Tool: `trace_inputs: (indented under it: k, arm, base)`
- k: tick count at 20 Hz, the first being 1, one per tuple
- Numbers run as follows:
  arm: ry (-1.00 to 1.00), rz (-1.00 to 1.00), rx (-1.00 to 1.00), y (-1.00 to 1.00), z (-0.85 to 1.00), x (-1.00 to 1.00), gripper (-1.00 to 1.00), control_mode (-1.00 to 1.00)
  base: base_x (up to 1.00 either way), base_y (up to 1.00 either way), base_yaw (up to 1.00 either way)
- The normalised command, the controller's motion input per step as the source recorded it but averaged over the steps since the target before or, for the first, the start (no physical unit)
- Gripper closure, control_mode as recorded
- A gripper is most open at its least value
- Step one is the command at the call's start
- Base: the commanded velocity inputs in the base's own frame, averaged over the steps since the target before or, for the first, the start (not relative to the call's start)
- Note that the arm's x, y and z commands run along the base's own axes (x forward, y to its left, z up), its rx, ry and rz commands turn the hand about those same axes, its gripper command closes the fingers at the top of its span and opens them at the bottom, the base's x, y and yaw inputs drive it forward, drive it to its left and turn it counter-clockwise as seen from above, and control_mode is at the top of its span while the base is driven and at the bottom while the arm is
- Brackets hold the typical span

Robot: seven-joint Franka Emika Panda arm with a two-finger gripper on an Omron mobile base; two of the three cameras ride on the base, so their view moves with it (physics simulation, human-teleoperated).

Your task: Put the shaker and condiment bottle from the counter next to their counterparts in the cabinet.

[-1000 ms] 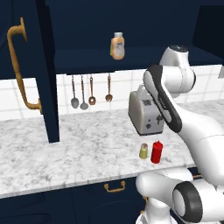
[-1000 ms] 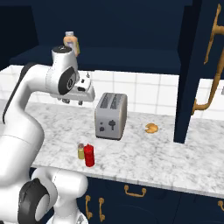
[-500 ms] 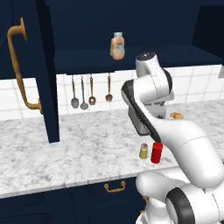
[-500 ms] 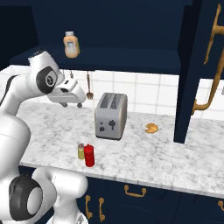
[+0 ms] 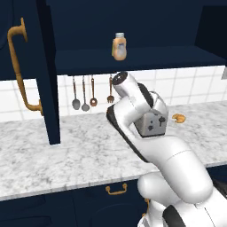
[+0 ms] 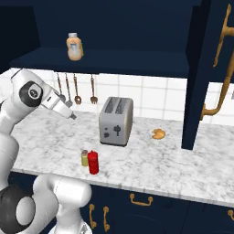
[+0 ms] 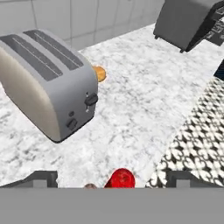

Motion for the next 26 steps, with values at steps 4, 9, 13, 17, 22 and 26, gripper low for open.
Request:
trace_inputs:
  k: [4,9,13,17,22,26]
  arm:
    - [-0.79,-0.36,-0.36,0.1,-0.84,-0.23,-1.0,-1.0]
    - [-0.59,-0.51,-0.43,0.16,-0.93,0.0,-1.0,-1.0]
    - [-0.2,-0.43,-0.06,0.13,-0.99,0.13,-1.0,-1.0]
    - [0.0,-0.16,0.03,0.03,-0.31,0.07,-1.0,-1.0]
    - [0.0,0.0,0.04,0.03,0.0,0.0,-1.0,-1.0]
    - [0.09,0.03,0.28,0.0,-0.32,0.3,-1.0,-1.0]
  base:
    - [0.0,0.0,0.0]
    - [0.0,0.0,0.0]
    - [0.0,0.0,0.0]
    - [0.0,0.0,0.0]
    - [0.0,0.0,0.0]
    - [0.0,0.0,0.0]
